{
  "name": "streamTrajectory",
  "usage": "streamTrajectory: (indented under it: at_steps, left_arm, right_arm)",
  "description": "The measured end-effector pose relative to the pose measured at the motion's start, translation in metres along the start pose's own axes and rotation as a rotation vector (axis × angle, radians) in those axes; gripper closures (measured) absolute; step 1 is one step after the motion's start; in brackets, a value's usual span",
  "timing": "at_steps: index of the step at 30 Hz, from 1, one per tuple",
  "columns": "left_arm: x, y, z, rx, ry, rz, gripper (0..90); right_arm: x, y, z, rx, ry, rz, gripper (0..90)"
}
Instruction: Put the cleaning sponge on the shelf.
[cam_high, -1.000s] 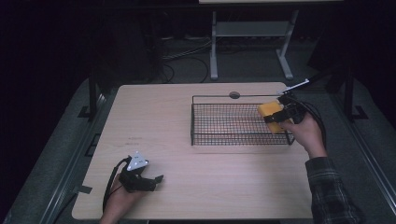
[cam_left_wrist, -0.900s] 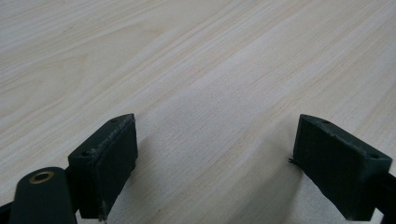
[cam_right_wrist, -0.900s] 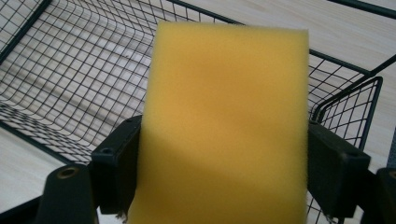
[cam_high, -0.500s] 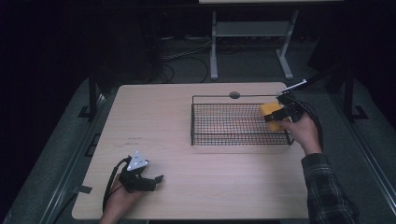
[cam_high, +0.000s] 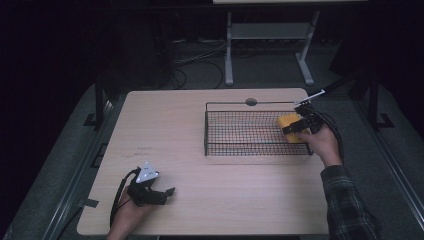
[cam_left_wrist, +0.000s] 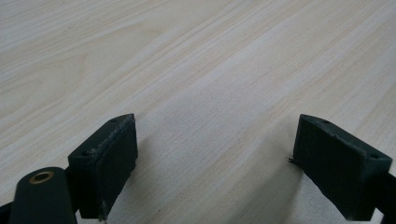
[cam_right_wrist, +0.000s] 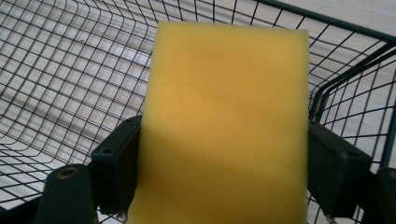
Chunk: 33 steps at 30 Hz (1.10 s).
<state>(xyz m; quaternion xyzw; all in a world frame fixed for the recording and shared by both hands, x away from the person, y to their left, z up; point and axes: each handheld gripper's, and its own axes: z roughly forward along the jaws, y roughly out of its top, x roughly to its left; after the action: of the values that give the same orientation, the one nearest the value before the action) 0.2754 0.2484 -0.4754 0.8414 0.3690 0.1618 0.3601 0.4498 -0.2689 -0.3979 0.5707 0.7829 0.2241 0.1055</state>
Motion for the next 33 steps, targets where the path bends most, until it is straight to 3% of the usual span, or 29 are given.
streamTrajectory:
  at_steps: [33]
  left_arm:
    - [-0.0002, 0.0001, 0.0001, 0.000, 0.002, -0.002, 13.0]
  right_arm:
    - [0.0034, 0.0005, 0.0074, 0.041, 0.015, -0.017, 18.7]
